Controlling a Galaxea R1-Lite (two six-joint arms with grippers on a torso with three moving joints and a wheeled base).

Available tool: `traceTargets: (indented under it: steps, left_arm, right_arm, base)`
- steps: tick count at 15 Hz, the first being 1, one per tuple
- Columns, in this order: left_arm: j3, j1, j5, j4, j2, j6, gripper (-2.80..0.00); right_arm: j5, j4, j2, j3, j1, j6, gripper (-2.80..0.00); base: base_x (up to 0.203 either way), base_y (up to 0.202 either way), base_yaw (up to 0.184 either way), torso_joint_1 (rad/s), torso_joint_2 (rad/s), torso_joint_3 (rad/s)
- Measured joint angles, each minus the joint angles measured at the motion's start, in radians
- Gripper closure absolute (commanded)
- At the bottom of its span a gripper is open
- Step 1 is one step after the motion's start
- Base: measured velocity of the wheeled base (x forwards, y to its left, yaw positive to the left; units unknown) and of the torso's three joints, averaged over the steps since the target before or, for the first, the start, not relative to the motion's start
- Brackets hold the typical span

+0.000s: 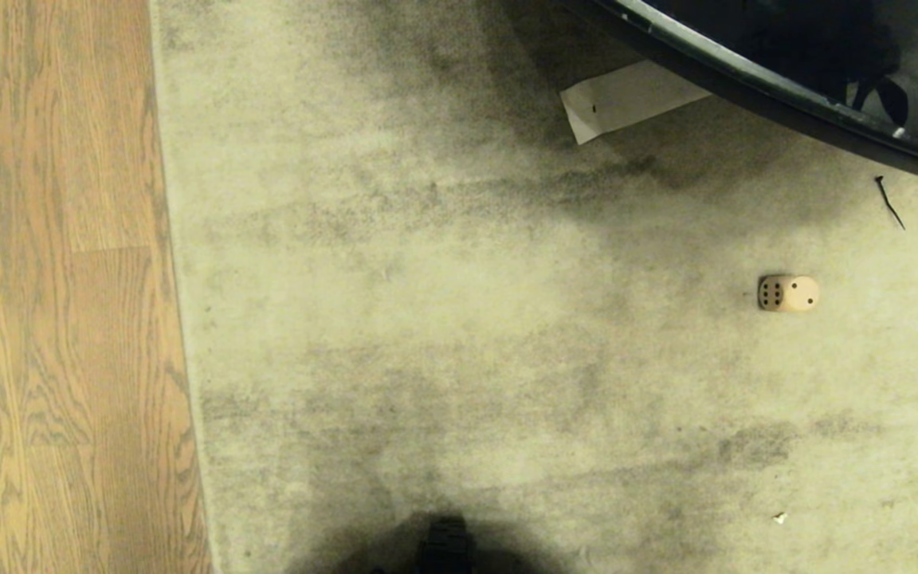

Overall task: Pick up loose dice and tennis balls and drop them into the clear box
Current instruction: Put the toys in the box

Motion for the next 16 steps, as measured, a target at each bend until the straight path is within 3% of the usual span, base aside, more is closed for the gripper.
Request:
traceTargets:
  steps: [10,11,16]
  left_arm:
    - [0.000,0.000,0.000,0.000,0.000,0.000,0.00]
    - [0.000,0.000,0.000,0.000,0.000,0.000,0.00]
    - [0.000,0.000,0.000,0.000,0.000,0.000,0.00]
  right_arm:
    - [-0.001,0.000,0.003,0.013,0.001,0.006,0.00]
    - [-0.001,0.000,0.003,0.014,0.001,0.006,-2.80]
    - [0.000,-0.001,0.003,0.013,0.001,0.006,-2.80]
  base:
    - [0.000,0.000,0.000,0.000,0.00,0.000]
    - [0.000,0.000,0.000,0.000,0.00,0.000]
    - [0.000,0.000,0.000,0.000,0.00,0.000]
